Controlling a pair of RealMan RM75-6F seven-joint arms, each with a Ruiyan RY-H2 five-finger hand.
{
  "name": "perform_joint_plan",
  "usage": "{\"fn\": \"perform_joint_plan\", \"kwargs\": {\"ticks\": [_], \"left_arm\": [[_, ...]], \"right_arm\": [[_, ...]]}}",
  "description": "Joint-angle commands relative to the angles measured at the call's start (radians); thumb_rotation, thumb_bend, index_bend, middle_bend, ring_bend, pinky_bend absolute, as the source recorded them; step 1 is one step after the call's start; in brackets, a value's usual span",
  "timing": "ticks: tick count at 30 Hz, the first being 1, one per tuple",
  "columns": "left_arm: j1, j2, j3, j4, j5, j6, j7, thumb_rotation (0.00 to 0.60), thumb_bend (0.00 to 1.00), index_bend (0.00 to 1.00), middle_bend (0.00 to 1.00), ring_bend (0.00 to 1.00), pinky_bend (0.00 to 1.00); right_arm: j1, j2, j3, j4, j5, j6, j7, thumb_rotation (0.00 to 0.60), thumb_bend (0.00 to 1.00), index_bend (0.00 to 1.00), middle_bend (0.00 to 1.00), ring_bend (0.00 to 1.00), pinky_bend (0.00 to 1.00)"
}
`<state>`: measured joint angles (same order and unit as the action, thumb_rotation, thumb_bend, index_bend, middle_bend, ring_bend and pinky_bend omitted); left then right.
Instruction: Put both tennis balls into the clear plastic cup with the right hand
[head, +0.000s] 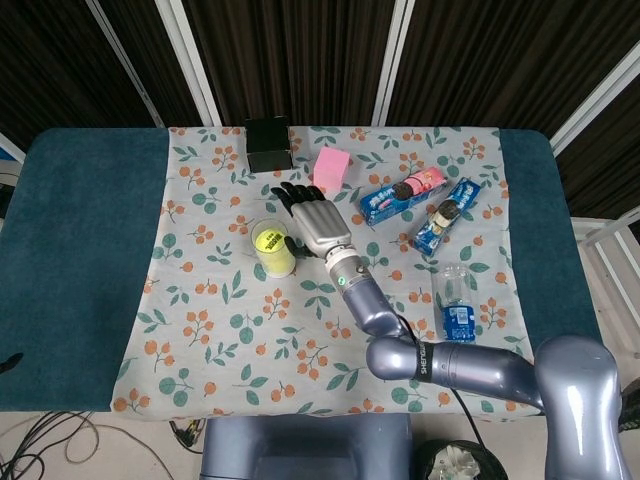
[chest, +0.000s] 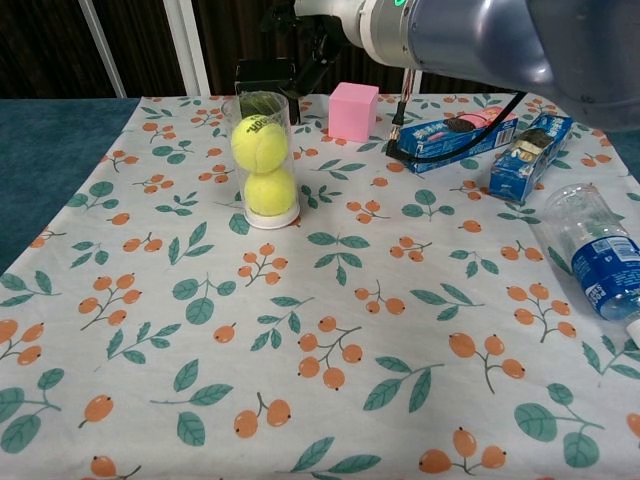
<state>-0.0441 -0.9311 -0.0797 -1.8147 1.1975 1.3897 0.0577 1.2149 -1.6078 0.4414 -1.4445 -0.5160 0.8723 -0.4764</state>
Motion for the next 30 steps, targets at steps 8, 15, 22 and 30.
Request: {"fn": "perform_joint_plan", "kwargs": {"ticks": [8, 15, 22, 30], "left_arm": [[0.0, 0.001, -0.001, -0.001, -0.004, 0.001, 0.002, 0.6, 0.03, 0.12, 0.0, 0.0, 0.05], [-0.002, -0.003, -0.002, 0.0, -0.005, 0.001, 0.007, 0.6, 0.03, 0.12, 0.0, 0.0, 0.05], [-0.001, -0.013, -0.001, 0.003, 0.015, 0.017, 0.011, 0.6, 0.03, 0.09, 0.0, 0.0, 0.05], [-0.002, -0.042, -0.005, 0.031, 0.048, 0.043, 0.013, 0.6, 0.03, 0.09, 0.0, 0.0, 0.05]], "right_arm": [[-0.019, 0.06, 0.01, -0.044, -0.017, 0.027, 0.038, 0.6, 0.47, 0.06, 0.0, 0.03, 0.05], [-0.164, 0.217, -0.01, -0.175, -0.151, 0.124, 0.128, 0.6, 0.47, 0.06, 0.0, 0.03, 0.05], [-0.404, 0.415, -0.152, -0.34, -0.462, 0.274, 0.226, 0.6, 0.47, 0.05, 0.0, 0.03, 0.05], [-0.662, 0.542, -0.374, -0.363, -0.759, 0.486, 0.266, 0.6, 0.45, 0.05, 0.0, 0.03, 0.04]]}}
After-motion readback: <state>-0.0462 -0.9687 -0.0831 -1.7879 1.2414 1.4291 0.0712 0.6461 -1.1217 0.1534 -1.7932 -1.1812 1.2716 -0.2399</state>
